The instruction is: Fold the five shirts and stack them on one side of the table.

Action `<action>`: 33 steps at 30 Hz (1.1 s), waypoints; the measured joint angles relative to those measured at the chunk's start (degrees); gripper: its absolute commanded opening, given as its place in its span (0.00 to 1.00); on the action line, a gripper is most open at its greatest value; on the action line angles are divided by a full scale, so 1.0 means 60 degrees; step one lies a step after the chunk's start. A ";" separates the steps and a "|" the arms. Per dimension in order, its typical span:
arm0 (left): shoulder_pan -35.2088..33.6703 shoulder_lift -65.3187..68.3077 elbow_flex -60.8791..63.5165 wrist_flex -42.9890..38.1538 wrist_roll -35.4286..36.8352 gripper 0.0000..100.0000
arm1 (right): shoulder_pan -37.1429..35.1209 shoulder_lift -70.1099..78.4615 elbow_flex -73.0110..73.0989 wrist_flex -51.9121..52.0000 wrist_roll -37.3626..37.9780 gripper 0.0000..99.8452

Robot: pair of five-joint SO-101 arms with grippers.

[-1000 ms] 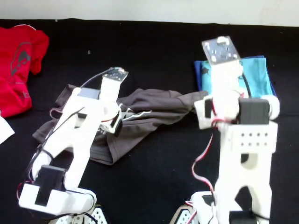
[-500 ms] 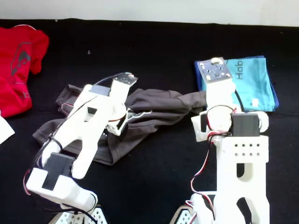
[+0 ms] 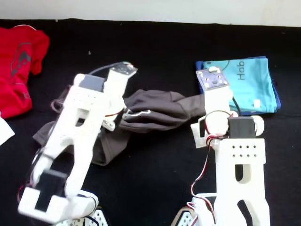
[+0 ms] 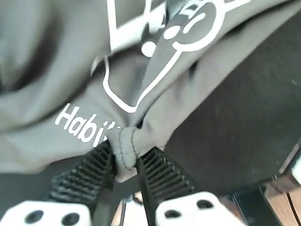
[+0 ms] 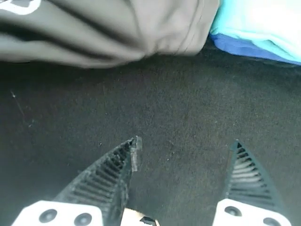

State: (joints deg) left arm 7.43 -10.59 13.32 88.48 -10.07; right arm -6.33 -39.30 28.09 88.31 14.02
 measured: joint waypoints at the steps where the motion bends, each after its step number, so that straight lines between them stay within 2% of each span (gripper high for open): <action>1: 0.0000 -0.0381 -0.0147 0.0440 0.0000 0.01 | 0.0000 0.0000 0.0073 -0.0132 0.0000 0.29; 5: -0.0147 -0.1949 -0.0352 0.1846 -0.0645 0.01 | 0.0000 0.0000 0.0234 -0.0454 -0.0015 0.29; 9: -0.1070 -0.3048 0.0571 0.2037 -0.1436 0.01 | -0.0073 0.0000 0.0264 -0.0689 -0.0454 0.29; 13: -0.1231 -0.3194 0.2755 0.1392 -0.2212 0.03 | -0.0484 0.0000 0.0601 -0.1187 -0.0513 0.29; 16: -0.1260 -0.3194 0.4322 0.0410 -0.2330 0.12 | -0.0938 0.0000 0.1201 -0.1670 -0.0527 0.29; 18: -0.1260 -0.3194 0.4806 0.0029 -0.2330 0.17 | -0.1172 0.0000 0.1729 -0.2139 -0.0527 0.29; 20: -0.1275 -0.3194 0.5011 -0.0029 -0.2359 0.18 | -0.1231 0.0000 0.2374 -0.2711 -0.0527 0.32; 26: -0.1304 -0.3223 0.4410 0.0293 -0.2359 0.15 | -0.1245 0.0000 0.3751 -0.3912 -0.0571 0.35; 33: -0.2476 -0.3238 0.1890 0.0176 -0.2359 0.16 | -0.1245 0.0000 0.4176 -0.4264 -0.0571 0.35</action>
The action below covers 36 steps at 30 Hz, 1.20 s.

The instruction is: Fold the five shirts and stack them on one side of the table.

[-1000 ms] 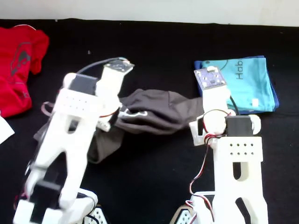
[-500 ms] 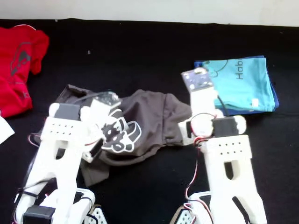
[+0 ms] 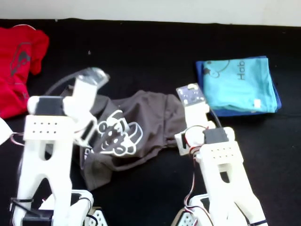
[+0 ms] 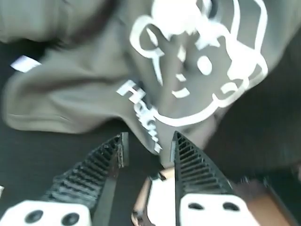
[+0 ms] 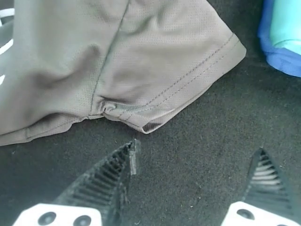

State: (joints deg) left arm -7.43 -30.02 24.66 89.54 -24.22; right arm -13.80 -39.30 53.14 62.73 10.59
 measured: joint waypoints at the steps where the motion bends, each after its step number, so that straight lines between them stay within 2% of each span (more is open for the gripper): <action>1: -0.0147 0.0000 -0.0029 -0.0147 0.0000 0.16 | 0.0000 0.0000 0.0000 0.0000 0.0000 0.35; 5: -0.0557 0.0821 0.0571 -0.0996 0.0000 0.16 | 0.0000 0.0000 0.0015 0.0000 0.0000 0.35; 10: -0.0733 0.3516 0.1070 -0.2139 0.0000 0.16 | 0.0000 0.0000 0.0015 0.0000 0.0000 0.35; 15: -0.0938 0.6608 -0.0117 -0.2711 0.0015 0.15 | -0.0029 0.0000 0.0015 0.0000 0.0000 0.35; 20: -0.1597 0.9377 -0.3531 -0.2168 0.1040 0.15 | -0.0029 0.0000 0.0044 0.0000 0.0000 0.35; 26: -0.1832 1.2337 -0.9407 -0.0659 0.2271 0.15 | -0.0029 0.0000 0.0044 0.0000 0.0000 0.35; 32: -0.1832 1.4505 -1.5150 0.1011 0.2447 0.16 | -0.0029 0.0000 0.0044 0.0000 0.0000 0.35; 36: -0.1919 1.4930 -1.7495 0.1773 0.2447 0.16 | -0.0029 0.0000 0.0044 0.0000 0.0000 0.35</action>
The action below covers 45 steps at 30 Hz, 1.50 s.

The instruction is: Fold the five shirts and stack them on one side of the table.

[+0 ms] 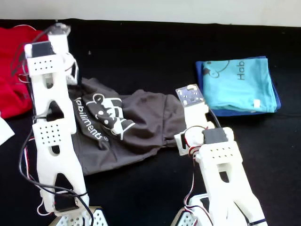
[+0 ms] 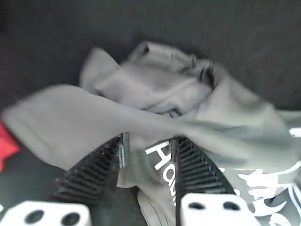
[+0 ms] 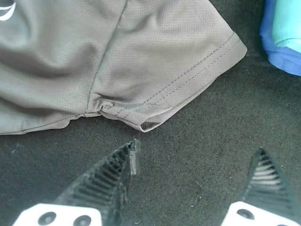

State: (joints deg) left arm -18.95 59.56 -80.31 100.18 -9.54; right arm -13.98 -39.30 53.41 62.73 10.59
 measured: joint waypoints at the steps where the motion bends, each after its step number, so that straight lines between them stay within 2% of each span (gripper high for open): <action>1: -0.0059 -0.0015 -0.0190 0.0059 0.0000 0.16 | 0.0000 0.0000 0.0000 0.0000 0.0000 0.35; 6: -0.0308 -0.0747 0.0425 0.0147 0.0000 0.16 | 0.0000 0.0000 0.0000 0.0000 0.0000 0.35; 10: -0.0293 -0.2916 0.2535 0.0161 0.0000 0.16 | 0.0000 0.0000 0.0000 0.0000 -0.0015 0.35; 14: -0.0264 -0.5919 0.6051 0.0176 -0.0850 0.15 | 0.0000 0.0000 0.0000 0.0000 -0.0015 0.35; 21: -0.0176 -1.0945 1.3538 0.0088 -0.2564 0.16 | 0.0000 0.0000 0.0000 0.0000 -0.0015 0.35; 25: -0.0073 -1.2586 1.7231 -0.1319 -0.3179 0.16 | 0.0000 0.0000 0.0000 0.0000 -0.0015 0.35; 29: -0.0059 -1.3348 1.9912 -0.3282 -0.3311 0.17 | 0.0000 0.0000 0.0000 0.0000 -0.0015 0.35; 33: -0.0059 -1.3480 2.1436 -0.4484 -0.3311 0.21 | 0.0000 0.0000 0.0000 0.0000 -0.0015 0.35; 37: -0.0059 -1.3495 2.1788 -0.4850 -0.3311 0.21 | 0.0000 0.0000 0.0000 0.0000 -0.0015 0.35; 40: -0.0059 -1.3597 2.1802 -0.4806 -0.3311 0.21 | 0.0000 0.0000 0.0000 0.0000 -0.0015 0.35; 45: 0.0264 -1.3597 2.1656 -0.3590 -0.3311 0.21 | 0.0000 0.0000 0.0000 0.0000 -0.0015 0.35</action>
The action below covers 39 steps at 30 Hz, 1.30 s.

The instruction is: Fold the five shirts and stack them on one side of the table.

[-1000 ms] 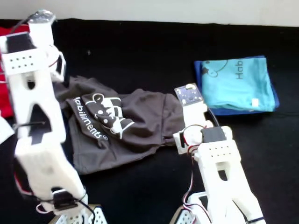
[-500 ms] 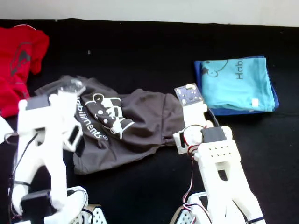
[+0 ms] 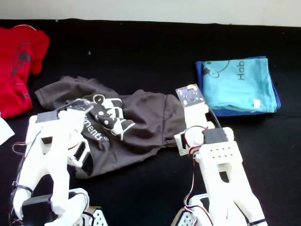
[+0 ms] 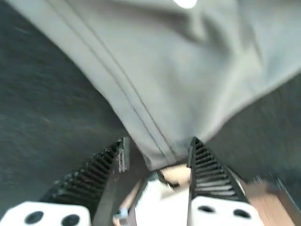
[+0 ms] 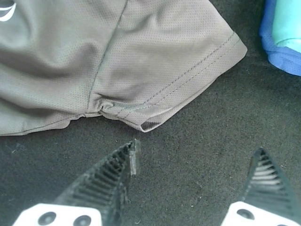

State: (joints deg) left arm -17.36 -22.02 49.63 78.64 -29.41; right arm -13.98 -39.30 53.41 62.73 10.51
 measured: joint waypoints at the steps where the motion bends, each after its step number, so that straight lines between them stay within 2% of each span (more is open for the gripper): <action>1: 0.0103 0.0000 0.0000 0.0000 0.0000 0.21 | 0.0000 0.0000 0.0000 0.0000 0.0000 0.35; 10: 0.0440 0.0000 0.1670 -0.2725 0.0000 0.21 | 0.0000 0.0000 0.0000 0.0000 0.0000 0.35; 15: 0.0440 -0.0044 0.1993 -0.3282 0.0000 0.21 | 0.0000 0.0000 0.0000 0.0000 0.0000 0.35; 17: 0.0440 -0.0103 0.2007 -0.3297 0.0000 0.17 | 0.0000 0.0000 0.0000 0.0117 0.0000 0.35; 20: 0.0440 -0.0103 0.2007 -0.3297 -0.0396 0.00 | 0.0000 0.0000 0.0000 0.0469 0.0000 0.35; 22: 0.0454 -0.0103 0.2007 -0.3297 -0.0469 0.03 | 0.0000 0.0000 0.0000 0.0557 0.0000 0.35; 27: 0.0469 -0.0103 0.1377 -0.2799 -0.0293 0.01 | 0.0000 0.0000 0.0000 0.0615 0.0000 0.35; 31: 0.0278 -0.0103 -0.0176 -0.1553 0.0205 0.01 | 0.0000 0.0000 0.0000 0.0615 0.0000 0.35; 36: -0.1187 -0.0103 -0.2388 0.0147 0.0278 0.01 | 0.0425 0.0000 0.0000 0.0440 0.0000 0.35; 39: -0.2125 -0.0103 -0.3018 0.0366 0.0249 0.01 | 0.0454 0.0000 -0.0103 0.0440 0.0000 0.35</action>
State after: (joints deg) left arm -30.11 -22.64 31.52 80.84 -27.91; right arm -11.25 -39.30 52.79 65.36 10.51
